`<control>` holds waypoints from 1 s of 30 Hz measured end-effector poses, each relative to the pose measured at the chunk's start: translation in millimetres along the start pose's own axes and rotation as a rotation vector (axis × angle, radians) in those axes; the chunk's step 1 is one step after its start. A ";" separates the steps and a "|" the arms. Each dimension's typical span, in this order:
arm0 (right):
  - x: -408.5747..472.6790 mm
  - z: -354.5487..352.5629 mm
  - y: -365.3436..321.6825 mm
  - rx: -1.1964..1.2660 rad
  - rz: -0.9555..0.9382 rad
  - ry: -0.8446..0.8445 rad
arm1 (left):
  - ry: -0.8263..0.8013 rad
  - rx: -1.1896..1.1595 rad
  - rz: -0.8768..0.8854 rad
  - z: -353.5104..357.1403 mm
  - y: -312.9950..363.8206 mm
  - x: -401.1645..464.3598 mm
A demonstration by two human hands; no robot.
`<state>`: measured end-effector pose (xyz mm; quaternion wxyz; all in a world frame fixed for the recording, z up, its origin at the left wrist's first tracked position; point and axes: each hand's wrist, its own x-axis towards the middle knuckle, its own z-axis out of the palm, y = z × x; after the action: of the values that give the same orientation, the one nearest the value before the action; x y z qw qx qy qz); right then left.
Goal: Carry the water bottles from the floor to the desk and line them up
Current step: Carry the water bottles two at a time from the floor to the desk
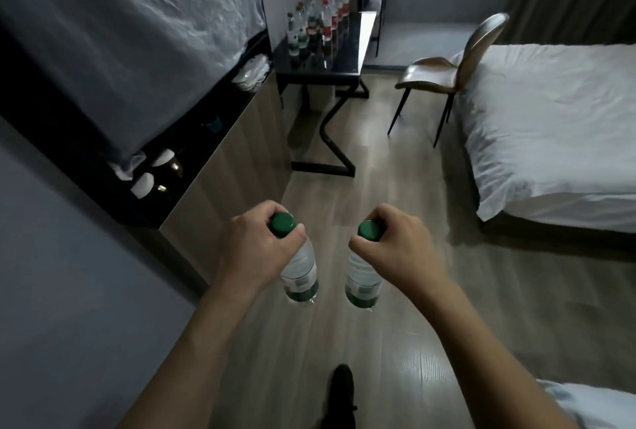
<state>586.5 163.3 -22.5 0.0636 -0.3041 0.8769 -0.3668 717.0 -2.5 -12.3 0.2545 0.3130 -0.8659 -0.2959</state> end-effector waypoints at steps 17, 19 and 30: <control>252.5 -30.1 59.4 0.024 0.112 0.181 | -0.085 -0.034 0.058 111.4 33.5 263.6; 280.3 -30.9 75.1 0.029 0.131 0.179 | -0.103 -0.019 0.058 131.6 35.6 285.1; 476.9 -61.2 154.5 0.043 0.103 0.108 | -0.083 0.049 0.090 244.0 95.0 463.3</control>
<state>106.0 8.0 -30.4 0.0414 -0.2366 0.8855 -0.3978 214.6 -177.5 0.1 0.2237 0.2677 -0.8958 -0.2755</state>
